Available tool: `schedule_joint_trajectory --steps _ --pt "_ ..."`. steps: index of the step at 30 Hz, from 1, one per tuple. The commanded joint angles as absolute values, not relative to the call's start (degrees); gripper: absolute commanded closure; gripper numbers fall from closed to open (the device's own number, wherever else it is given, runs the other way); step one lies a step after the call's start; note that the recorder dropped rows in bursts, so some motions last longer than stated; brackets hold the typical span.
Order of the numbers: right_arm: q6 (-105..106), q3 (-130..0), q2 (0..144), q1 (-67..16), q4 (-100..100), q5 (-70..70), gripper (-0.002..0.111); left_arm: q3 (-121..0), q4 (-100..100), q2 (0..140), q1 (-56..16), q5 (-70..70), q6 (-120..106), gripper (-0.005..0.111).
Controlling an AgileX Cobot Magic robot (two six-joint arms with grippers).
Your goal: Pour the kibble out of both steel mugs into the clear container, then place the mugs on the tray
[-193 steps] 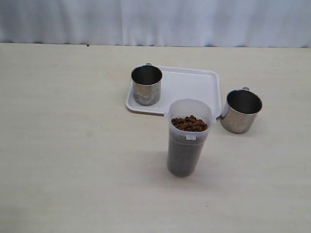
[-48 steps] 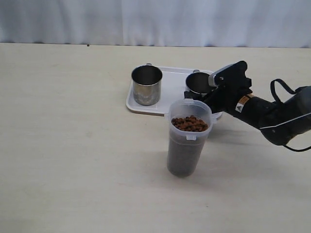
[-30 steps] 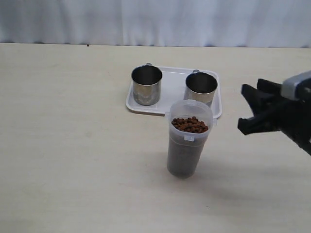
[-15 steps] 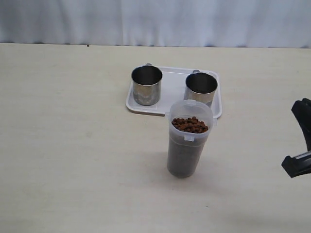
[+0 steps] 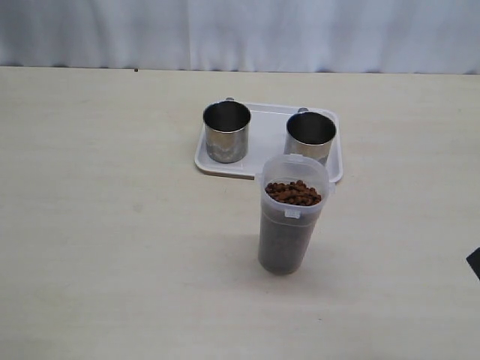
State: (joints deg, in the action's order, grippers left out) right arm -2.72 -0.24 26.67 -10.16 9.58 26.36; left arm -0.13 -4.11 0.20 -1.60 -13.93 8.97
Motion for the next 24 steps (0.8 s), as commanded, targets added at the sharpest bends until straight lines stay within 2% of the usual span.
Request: schedule_joint_trajectory --steps 1,8,17,24 --pt "-3.0 0.0 26.2 -10.2 9.4 25.9 0.103 0.0 -4.0 0.0 -2.1 -12.9 9.0 0.107" --pt "-2.8 0.0 24.6 -9.5 9.4 25.1 0.103 0.0 -4.0 0.0 -2.1 -12.9 9.0 0.107" --pt "-2.4 0.0 0.0 1.9 4.8 7.4 0.103 0.0 -4.0 0.0 -2.1 -12.9 9.0 0.107" --pt "0.7 0.0 0.7 2.5 5.5 0.6 0.103 0.0 -4.9 0.0 -2.1 -13.3 9.0 0.107"
